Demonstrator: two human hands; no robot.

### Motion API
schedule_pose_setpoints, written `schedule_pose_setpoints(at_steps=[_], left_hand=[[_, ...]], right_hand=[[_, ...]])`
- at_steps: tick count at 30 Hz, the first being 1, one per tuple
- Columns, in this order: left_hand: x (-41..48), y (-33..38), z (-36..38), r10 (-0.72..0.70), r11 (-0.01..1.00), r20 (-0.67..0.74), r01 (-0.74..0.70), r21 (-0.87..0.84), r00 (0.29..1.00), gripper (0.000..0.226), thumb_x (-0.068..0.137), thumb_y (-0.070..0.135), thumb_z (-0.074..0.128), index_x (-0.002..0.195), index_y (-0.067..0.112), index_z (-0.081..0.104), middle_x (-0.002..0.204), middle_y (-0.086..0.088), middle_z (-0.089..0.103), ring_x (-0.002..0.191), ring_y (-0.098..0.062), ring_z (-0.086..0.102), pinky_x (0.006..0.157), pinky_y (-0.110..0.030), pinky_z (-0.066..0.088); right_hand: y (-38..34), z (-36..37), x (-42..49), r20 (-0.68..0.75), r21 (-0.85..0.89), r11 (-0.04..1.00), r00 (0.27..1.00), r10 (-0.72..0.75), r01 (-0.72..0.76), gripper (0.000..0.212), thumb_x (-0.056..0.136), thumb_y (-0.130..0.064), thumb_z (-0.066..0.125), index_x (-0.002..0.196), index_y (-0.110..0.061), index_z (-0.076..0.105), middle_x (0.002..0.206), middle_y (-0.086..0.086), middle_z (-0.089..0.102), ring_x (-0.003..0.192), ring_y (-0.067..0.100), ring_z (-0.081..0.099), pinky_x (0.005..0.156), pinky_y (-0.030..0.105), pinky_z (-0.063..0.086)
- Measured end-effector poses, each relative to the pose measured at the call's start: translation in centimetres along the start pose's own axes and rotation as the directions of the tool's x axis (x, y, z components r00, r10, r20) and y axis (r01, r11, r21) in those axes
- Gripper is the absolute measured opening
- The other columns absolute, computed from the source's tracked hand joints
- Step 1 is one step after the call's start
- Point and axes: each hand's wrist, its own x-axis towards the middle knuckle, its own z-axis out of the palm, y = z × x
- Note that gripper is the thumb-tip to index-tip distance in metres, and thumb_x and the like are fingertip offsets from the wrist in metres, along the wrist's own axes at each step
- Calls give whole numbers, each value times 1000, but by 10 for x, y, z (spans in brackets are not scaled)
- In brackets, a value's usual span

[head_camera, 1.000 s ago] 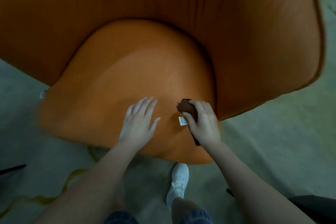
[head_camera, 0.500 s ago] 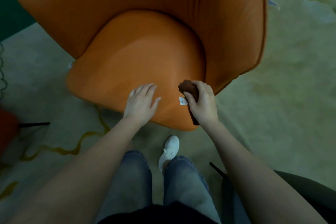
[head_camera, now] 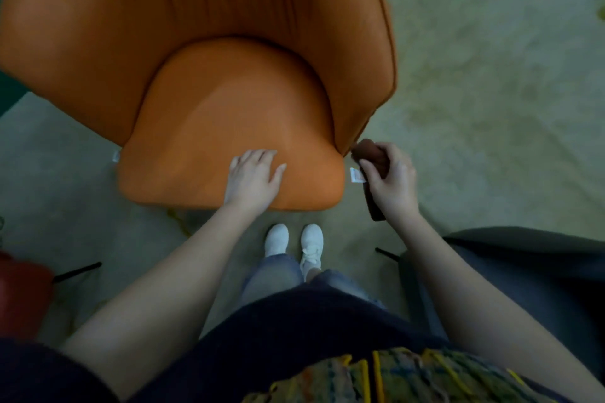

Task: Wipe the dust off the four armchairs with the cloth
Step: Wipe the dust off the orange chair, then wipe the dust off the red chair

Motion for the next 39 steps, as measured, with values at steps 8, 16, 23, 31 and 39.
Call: schedule_pose_setpoints(at_steps=[8,16,23,31,39], left_hand=[[-10,20,-26,97,994,99,-103,48,990,45,105,39,38,139,14,50,141,-5,53,130,-27,44,105,-37,27],[-4,74,-21,164,979,162,-181,95,973,51,104,45,35,146,17,41,151,1,43,137,-22,37,109,-35,25],[17,157,0,164,972,143,-185,143,976,50,103,44,38,146,18,42,149,0,45,137,-21,38,110,-35,23],[42,280,28,204,973,99,-213,91,974,47,101,38,49,140,13,50,144,-6,51,134,-26,44,107,-36,27],[69,358,28,255,961,48,-259,101,966,48,100,36,51,141,11,49,149,-8,46,136,-28,41,110,-36,26]], right_hand=[[-6,-40,-32,-169,93,987,975,147,-132,23,88,-16,67,111,-11,63,106,7,68,103,27,61,90,40,48],[24,-74,-35,-228,159,968,946,229,-196,22,89,-16,68,110,-9,64,105,8,68,103,26,61,89,34,45],[86,-128,-12,-221,234,951,941,256,-203,23,90,-18,68,111,-11,63,107,7,67,104,26,61,92,37,46],[172,-216,6,-247,241,945,928,279,-220,22,89,-17,68,110,-11,63,105,7,66,105,27,59,91,37,45],[224,-265,23,-290,303,914,887,359,-270,25,90,-21,66,112,-12,62,108,8,67,108,30,59,95,49,47]])
